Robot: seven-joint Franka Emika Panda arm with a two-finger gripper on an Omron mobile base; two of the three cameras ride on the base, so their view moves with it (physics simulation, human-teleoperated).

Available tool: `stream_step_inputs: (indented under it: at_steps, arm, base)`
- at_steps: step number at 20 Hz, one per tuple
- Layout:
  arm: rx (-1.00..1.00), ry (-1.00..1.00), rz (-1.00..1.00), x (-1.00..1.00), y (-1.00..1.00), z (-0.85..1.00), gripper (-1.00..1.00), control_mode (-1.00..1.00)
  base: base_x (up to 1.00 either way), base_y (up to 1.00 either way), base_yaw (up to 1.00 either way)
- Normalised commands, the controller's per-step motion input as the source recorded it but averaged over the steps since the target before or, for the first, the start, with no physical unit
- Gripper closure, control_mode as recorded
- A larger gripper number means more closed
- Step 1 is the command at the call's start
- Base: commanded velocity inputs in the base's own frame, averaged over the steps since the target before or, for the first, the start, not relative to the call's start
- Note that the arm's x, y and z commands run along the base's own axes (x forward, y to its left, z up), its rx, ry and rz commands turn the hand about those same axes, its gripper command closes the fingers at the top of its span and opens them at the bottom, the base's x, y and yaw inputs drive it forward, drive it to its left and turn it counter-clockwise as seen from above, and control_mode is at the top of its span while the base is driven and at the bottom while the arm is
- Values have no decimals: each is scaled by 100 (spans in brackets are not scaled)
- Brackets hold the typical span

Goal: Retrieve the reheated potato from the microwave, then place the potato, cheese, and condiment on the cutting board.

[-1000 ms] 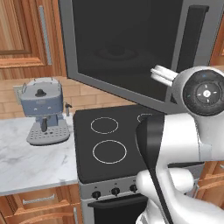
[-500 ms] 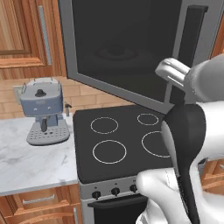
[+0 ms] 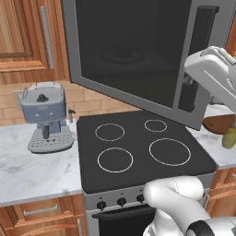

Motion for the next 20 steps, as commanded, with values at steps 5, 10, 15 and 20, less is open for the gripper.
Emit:
stream_step_inputs:
  at_steps: [5,10,15,20]
  arm:
    - [35,-24,39,-22,0,-2,-100,-100]
    - [33,-28,29,-29,0,-18,-100,-100]
    - [26,-16,14,-4,-13,0,-100,-100]
    - [14,-6,1,-17,-34,12,-100,-100]
  base:
    - [0,0,0]
    - [0,0,0]
    - [0,0,0]
    - [0,0,0]
